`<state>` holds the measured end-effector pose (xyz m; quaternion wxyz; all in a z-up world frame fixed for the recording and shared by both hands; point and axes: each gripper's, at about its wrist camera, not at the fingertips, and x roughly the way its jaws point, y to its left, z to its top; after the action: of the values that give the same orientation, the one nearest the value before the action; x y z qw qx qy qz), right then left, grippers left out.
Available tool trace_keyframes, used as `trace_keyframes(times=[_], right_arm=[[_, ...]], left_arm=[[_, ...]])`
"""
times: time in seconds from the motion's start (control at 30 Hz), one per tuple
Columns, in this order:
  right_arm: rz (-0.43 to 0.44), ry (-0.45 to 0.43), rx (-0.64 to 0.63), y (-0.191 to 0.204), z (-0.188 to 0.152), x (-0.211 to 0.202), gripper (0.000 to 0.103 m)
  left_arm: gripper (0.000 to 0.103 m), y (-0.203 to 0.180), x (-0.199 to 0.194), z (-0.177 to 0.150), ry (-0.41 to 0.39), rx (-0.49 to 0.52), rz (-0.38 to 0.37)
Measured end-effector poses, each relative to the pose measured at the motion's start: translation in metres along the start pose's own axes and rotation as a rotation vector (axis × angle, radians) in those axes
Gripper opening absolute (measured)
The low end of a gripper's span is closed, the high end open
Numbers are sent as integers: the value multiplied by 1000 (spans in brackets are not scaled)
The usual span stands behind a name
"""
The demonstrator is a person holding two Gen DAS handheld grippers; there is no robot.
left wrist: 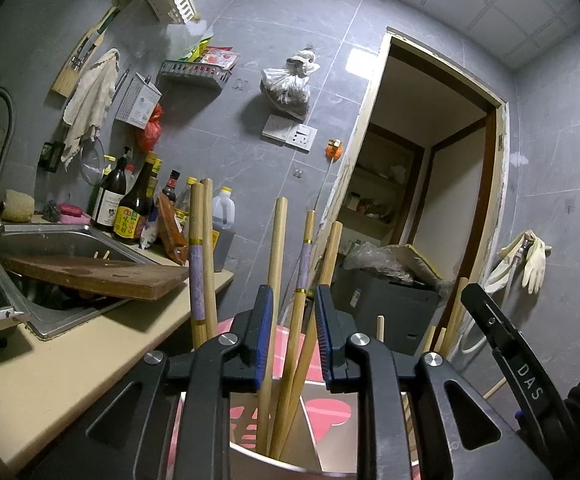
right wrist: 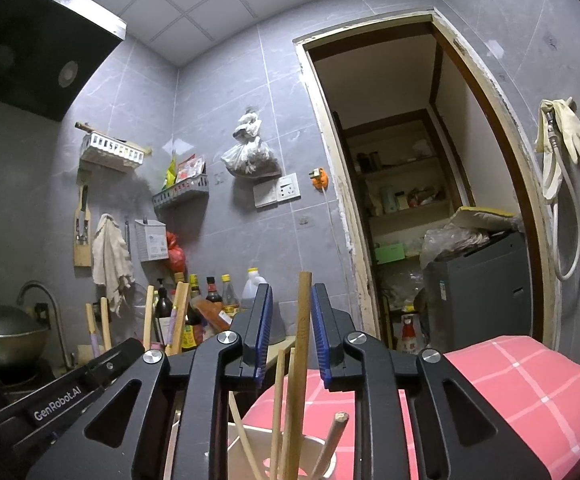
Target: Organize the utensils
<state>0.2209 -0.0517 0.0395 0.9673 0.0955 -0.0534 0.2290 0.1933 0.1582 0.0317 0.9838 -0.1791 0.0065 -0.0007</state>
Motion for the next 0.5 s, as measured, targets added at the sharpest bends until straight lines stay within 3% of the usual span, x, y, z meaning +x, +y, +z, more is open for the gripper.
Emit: trace_keyframes(times=[0.5], right_arm=[[-27,60,15,-12,15,-15,28]], left_arm=[[32,-12,-8,6,45,69,9]])
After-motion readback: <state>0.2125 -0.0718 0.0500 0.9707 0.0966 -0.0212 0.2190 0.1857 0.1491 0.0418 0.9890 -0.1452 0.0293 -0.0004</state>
